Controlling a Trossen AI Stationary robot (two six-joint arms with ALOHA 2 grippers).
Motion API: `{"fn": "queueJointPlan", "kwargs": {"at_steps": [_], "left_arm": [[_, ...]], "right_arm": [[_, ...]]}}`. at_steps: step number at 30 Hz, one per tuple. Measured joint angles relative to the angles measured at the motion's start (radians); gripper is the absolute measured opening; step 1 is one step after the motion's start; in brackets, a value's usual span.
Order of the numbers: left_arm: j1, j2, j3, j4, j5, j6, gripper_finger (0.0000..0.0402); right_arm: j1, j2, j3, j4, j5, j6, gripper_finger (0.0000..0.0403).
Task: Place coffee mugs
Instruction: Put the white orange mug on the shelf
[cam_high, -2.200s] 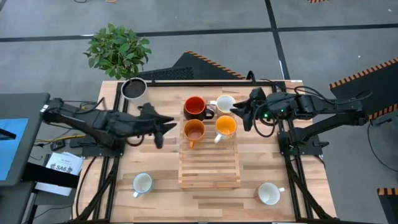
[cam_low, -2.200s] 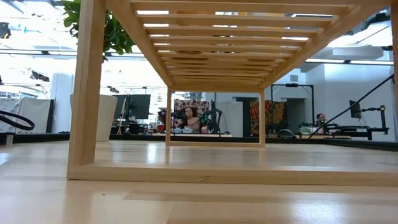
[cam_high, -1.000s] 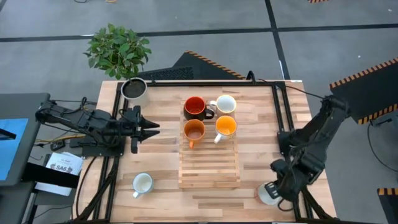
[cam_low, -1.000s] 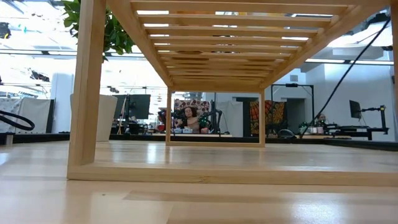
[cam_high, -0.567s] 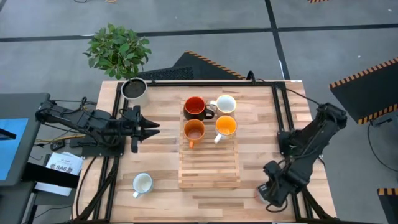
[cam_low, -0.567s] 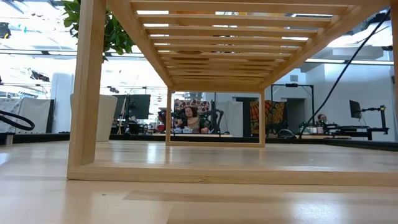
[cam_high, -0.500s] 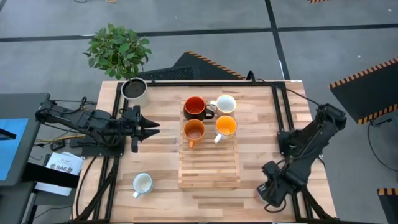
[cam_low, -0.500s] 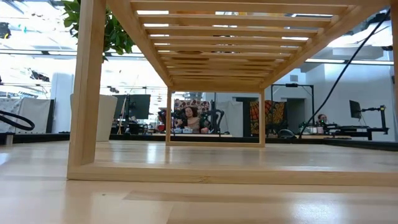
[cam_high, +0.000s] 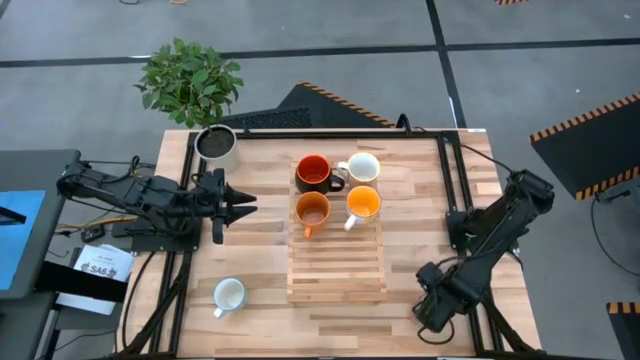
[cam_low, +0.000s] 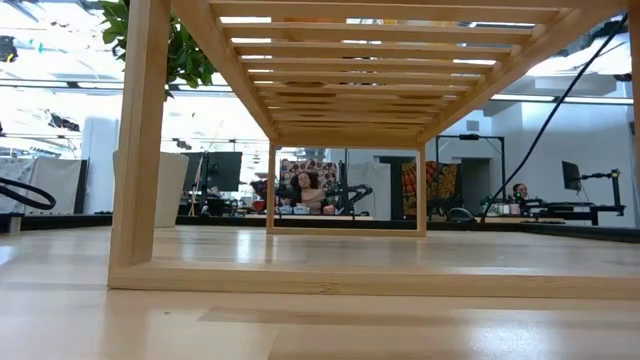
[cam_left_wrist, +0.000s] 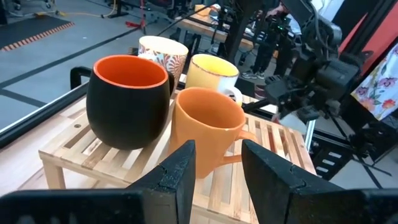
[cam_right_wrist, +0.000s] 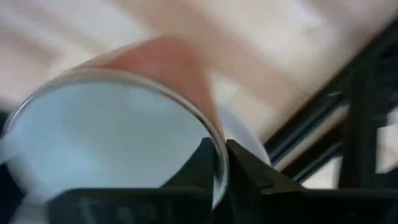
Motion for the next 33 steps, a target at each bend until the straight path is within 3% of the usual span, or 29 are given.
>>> {"fn": "queueJointPlan", "kwargs": {"at_steps": [1, 8, 15, 19, 25, 28, 33], "left_arm": [[0.0, 0.0, 0.0, 0.0, -0.004, 0.0, 0.0115], [0.0, 0.0, 0.0, 0.0, -0.006, 0.007, 0.0115], [0.0, 0.0, 0.0, 0.0, -0.027, 0.007, 0.0115], [0.0, 0.0, 0.0, 0.0, -0.029, 0.008, 0.0115], [0.0, 0.0, 0.0, 0.0, -0.029, 0.008, 0.0115], [0.0, 0.0, 0.0, 0.0, -0.029, 0.008, 0.0115], [0.0, 0.0, 0.0, 0.0, -0.028, 0.008, 0.0115]], "right_arm": [[0.0, -0.021, 0.003, 0.013, 0.0, -0.005, 0.0034], [-0.018, -0.219, 0.03, 0.057, 0.008, -0.083, 0.0036], [-0.118, -0.333, 0.235, 0.157, 0.002, -0.186, 0.0036], [-0.229, -0.254, 0.43, 0.056, 0.029, -0.289, 0.0036], [-0.403, -0.059, 0.708, -0.275, 0.076, -0.459, 0.0036], [-0.467, 0.013, 0.775, -0.385, 0.091, -0.516, 0.0036], [-0.522, 0.04, 0.787, -0.364, 0.089, -0.572, 0.0036]]}}
